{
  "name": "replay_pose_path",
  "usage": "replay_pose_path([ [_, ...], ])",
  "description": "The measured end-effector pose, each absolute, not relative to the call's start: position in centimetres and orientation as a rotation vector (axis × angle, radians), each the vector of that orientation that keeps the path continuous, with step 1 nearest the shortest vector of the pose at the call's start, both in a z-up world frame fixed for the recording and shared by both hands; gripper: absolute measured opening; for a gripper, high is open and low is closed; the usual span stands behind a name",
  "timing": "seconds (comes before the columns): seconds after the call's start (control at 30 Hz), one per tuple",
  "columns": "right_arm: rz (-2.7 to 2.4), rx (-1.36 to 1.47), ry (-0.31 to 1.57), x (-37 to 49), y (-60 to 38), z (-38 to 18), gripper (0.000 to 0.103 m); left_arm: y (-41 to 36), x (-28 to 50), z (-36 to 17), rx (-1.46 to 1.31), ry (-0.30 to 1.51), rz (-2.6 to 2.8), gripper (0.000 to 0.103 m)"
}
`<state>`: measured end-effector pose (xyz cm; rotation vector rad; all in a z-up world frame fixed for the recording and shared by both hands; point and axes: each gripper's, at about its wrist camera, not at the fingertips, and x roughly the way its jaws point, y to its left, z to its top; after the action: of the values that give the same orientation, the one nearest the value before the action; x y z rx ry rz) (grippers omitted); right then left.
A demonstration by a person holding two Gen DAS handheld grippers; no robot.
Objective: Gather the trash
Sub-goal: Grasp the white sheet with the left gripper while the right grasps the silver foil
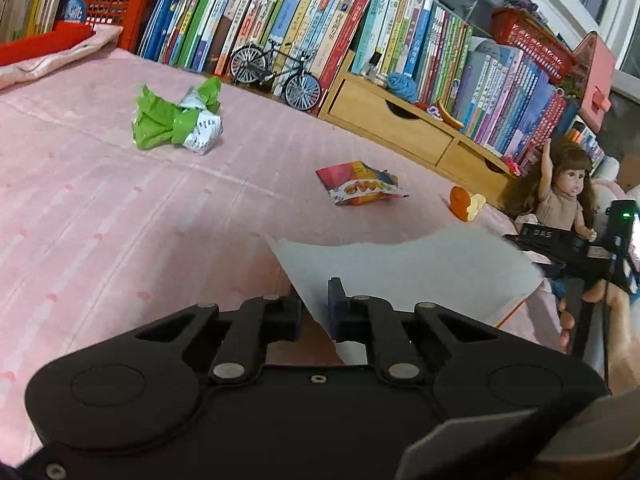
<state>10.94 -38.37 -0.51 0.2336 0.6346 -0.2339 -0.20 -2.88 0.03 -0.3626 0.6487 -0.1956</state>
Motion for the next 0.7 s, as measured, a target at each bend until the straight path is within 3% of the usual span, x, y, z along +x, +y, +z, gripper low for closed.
replay_pose_path([
  [0.1,-0.239,0.221,0.64,11.6,-38.4,-0.8,0.082,-2.4,-0.7,0.6,-0.373,0.626,-0.2,0.008],
  [0.2,-0.224,0.224,0.65,11.9,-38.4,-0.9,0.066,-1.9,-1.2,1.3,-0.37,0.594,-0.193,0.005],
  [0.27,-0.213,0.23,0.649,11.9,-38.2,-0.8,0.042,-1.6,-1.5,1.8,-0.362,0.572,-0.187,0.004],
  [0.37,-0.179,0.262,0.646,11.4,-38.1,-0.5,0.019,-1.2,-1.8,2.5,-0.352,0.551,-0.184,0.003],
  [0.47,-0.142,0.253,0.63,10.5,-37.5,0.0,0.011,-0.8,-2.0,2.8,-0.351,0.542,-0.183,0.002],
  [0.7,-0.028,0.225,0.596,6.8,-35.9,1.6,0.009,0.2,-3.6,3.8,-0.331,0.525,-0.193,0.002],
])
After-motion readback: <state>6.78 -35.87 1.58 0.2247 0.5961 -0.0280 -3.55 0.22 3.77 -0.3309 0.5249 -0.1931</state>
